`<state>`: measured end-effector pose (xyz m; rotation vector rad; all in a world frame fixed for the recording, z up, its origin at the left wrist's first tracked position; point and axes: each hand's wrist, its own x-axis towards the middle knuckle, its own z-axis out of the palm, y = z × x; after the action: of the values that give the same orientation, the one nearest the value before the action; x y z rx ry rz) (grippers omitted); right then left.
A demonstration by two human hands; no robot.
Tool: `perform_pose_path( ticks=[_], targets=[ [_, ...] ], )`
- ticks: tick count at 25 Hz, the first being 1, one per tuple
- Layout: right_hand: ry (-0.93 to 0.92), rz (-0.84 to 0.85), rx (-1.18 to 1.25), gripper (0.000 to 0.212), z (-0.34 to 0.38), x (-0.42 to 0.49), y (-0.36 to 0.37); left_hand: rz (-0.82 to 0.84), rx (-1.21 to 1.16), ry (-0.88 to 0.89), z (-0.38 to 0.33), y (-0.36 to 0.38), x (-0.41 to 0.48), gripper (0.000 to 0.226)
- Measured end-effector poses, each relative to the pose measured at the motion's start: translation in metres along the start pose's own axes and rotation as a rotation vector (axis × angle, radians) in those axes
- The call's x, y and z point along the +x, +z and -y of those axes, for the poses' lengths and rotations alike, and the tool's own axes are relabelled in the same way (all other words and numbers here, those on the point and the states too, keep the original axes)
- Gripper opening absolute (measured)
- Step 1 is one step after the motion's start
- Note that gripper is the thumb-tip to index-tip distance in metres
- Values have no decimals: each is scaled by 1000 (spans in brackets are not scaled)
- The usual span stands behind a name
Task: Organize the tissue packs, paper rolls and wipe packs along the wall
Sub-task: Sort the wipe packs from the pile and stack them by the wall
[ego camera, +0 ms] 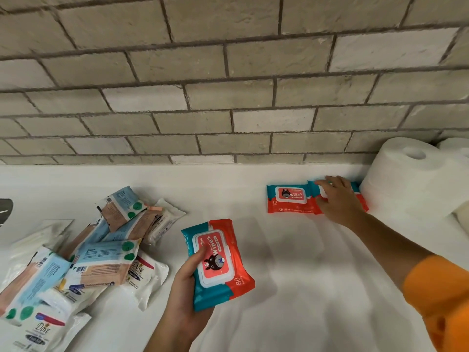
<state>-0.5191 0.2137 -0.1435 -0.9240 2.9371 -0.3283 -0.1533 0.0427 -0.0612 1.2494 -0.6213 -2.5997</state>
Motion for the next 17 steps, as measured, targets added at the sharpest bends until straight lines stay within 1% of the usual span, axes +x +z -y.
perform_pose_path(
  ticks=[2, 3, 4, 6, 8, 10, 12, 14, 17],
  targets=[
    [-28, -79, 232, 40, 29, -16, -8, 42, -64, -19, 1, -1, 3, 59],
    [-40, -74, 387, 34, 47, -28, -15, 49, -88, -27, 2, 0, 4, 62],
    [-36, -21, 544, 27, 67, -44, -22, 43, -97, -32, 3, 1, 5, 63],
    [-4, 165, 802, 17, 108, -81, -38, 20, -77, -17, 5, 2, 7, 61],
    [45, 351, 979, 14, 145, -118, -52, 9, -31, 21, 9, 4, 7, 58],
    [85, 501, 1047, 22, 171, -142, -59, 30, 7, 38, 11, 6, 5, 59],
    [133, 638, 1048, 33, 187, -155, -57, 41, 39, 24, 15, 6, 6, 62],
    [172, 667, 1009, 40, 193, -161, -50, 20, 79, 29, 18, 5, 7, 64],
    [237, 625, 1060, 38, 193, -164, -46, -17, 188, 54, 15, 2, 11, 62]
  ],
)
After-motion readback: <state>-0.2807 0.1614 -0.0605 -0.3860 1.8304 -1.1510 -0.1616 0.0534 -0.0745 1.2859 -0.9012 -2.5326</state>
